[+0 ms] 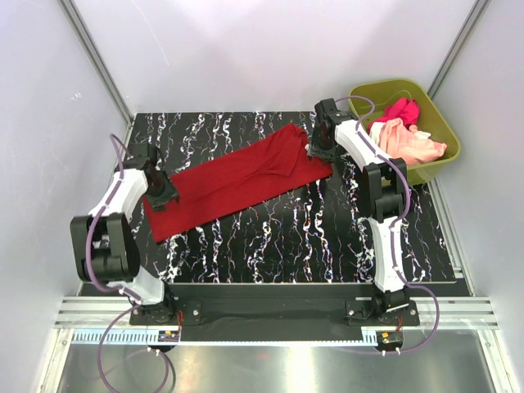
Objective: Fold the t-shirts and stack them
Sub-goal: Fold the tshirt
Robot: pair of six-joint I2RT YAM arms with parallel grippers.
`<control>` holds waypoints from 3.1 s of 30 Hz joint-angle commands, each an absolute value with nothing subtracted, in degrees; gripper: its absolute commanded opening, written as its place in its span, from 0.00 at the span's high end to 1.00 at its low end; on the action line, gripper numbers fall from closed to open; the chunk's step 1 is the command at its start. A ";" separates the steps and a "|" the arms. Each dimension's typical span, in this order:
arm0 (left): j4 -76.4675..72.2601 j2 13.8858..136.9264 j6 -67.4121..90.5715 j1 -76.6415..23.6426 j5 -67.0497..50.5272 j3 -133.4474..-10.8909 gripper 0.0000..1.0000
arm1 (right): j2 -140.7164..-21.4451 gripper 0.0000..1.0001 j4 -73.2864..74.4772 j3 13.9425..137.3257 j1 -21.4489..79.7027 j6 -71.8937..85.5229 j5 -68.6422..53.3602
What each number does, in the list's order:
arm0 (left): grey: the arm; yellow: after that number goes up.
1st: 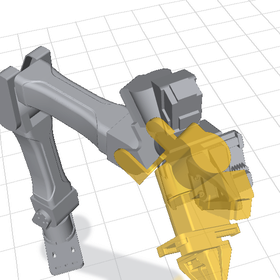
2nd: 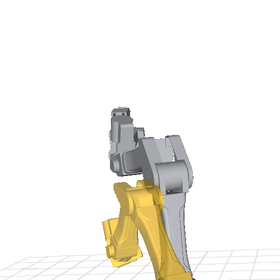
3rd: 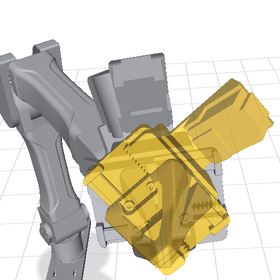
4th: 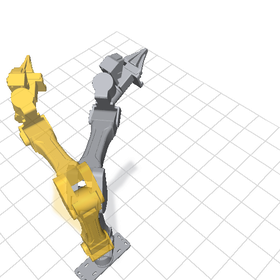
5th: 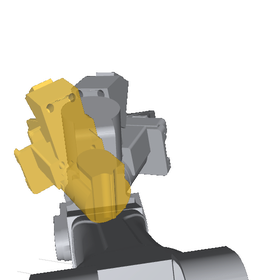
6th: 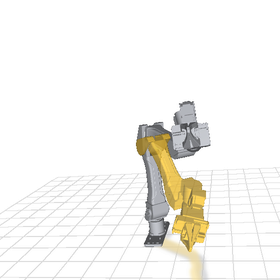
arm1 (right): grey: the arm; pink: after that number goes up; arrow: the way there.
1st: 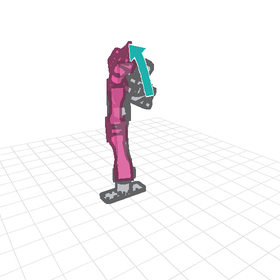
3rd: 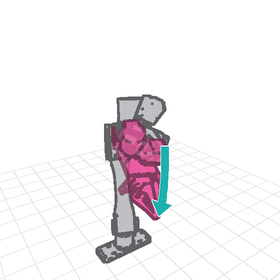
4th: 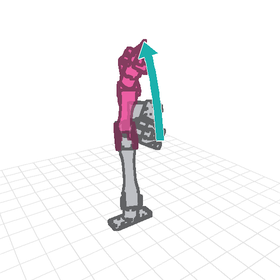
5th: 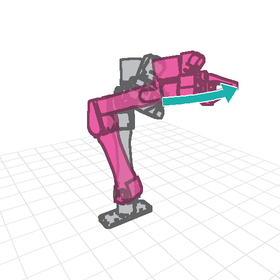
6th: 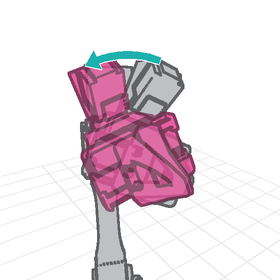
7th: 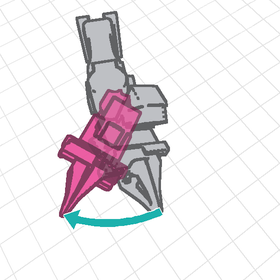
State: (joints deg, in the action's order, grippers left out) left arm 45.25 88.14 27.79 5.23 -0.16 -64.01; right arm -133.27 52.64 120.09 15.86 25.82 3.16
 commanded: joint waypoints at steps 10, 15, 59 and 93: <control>42.36 100.89 26.19 -1.58 3.43 -64.95 0.51 | -134.91 0.43 44.48 115.13 15.29 36.56 3.07; 44.21 103.44 28.47 -4.13 3.96 -64.60 0.50 | -139.13 0.41 44.21 118.29 15.29 37.62 7.89; 49.93 87.54 23.91 -7.91 -6.08 -64.96 0.37 | -136.05 0.18 47.55 130.96 23.64 37.52 4.73; 41.14 89.12 24.61 -7.65 -11.52 -52.56 0.37 | -133.09 0.01 53.24 139.94 28.48 20.11 9.50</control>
State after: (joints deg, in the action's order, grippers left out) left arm 44.16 88.03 25.43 -7.60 -9.91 -52.84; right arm -147.57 48.51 142.65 28.60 19.53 11.73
